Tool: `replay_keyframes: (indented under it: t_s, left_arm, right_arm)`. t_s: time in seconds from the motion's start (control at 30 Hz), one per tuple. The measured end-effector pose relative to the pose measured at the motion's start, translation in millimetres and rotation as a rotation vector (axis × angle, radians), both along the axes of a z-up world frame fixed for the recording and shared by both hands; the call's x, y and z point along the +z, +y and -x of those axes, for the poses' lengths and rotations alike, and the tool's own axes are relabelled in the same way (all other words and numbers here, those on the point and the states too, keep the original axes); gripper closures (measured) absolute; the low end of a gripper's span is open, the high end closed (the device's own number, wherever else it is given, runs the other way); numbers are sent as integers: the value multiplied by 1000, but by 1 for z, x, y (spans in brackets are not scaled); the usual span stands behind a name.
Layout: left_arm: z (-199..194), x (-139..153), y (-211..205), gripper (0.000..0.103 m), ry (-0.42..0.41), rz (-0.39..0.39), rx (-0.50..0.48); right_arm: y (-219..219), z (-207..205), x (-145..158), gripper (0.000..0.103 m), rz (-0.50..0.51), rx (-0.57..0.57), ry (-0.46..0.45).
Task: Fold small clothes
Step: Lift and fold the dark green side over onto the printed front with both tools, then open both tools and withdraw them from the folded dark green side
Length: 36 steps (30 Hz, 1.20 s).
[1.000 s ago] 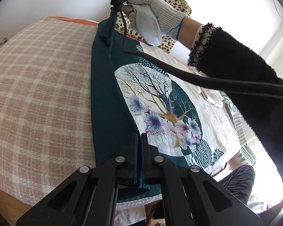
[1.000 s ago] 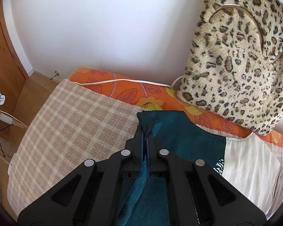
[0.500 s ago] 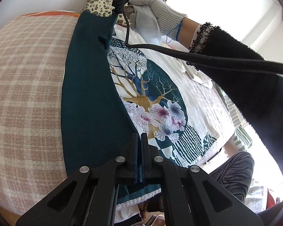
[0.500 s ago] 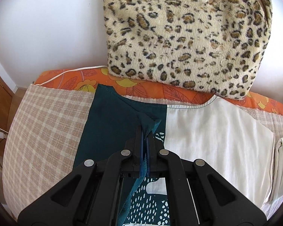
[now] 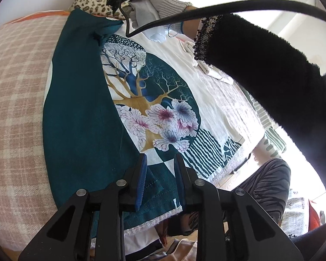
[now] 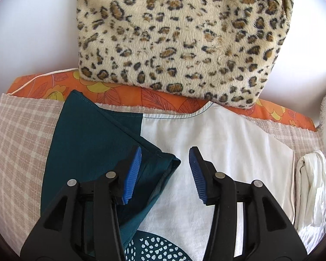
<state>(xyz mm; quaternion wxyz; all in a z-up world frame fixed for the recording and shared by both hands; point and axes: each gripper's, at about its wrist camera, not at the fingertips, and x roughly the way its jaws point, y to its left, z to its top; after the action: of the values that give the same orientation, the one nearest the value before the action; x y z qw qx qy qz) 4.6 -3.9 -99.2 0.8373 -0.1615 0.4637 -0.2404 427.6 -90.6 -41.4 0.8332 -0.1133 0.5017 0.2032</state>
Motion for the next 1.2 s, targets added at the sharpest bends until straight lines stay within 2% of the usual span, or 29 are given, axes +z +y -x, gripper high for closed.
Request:
replay_keyframes:
  t_s: [0.03, 0.1, 0.2, 0.37, 0.57, 0.7, 0.93, 1.0, 1.1, 1.2]
  left_arm:
    - [2, 1, 2, 71, -2, -8, 6]
    - [5, 3, 10, 68, -7, -2, 29]
    - [10, 5, 24, 68, -7, -3, 69]
    - [19, 13, 48, 68, -52, -51, 144]
    - [29, 28, 71, 68, -114, -106, 227]
    - [30, 33, 74, 68, -136, -132, 249]
    - [32, 37, 57, 65, -163, -171, 217]
    - [32, 36, 47, 60, -172, -186, 190]
    - [34, 32, 29, 59, -180, -208, 156]
    - [34, 28, 11, 59, -185, -199, 140]
  right_arm:
    - [-3, 2, 3, 54, 0, 5, -9]
    - [-11, 8, 11, 53, -4, 2, -32]
    - [-18, 29, 22, 53, -105, 87, 8]
    - [-29, 78, 35, 53, -118, 180, -16]
    - [-83, 111, 55, 53, -226, 166, 22]
    - [-127, 129, 69, 53, -279, 134, 21]
    - [-215, 159, 76, 51, -316, 72, -10]
    - [-238, 162, 79, 50, -320, 50, -16]
    - [-273, 164, 81, 49, -318, 12, -30]
    - [-308, 163, 82, 49, -334, -29, -24]
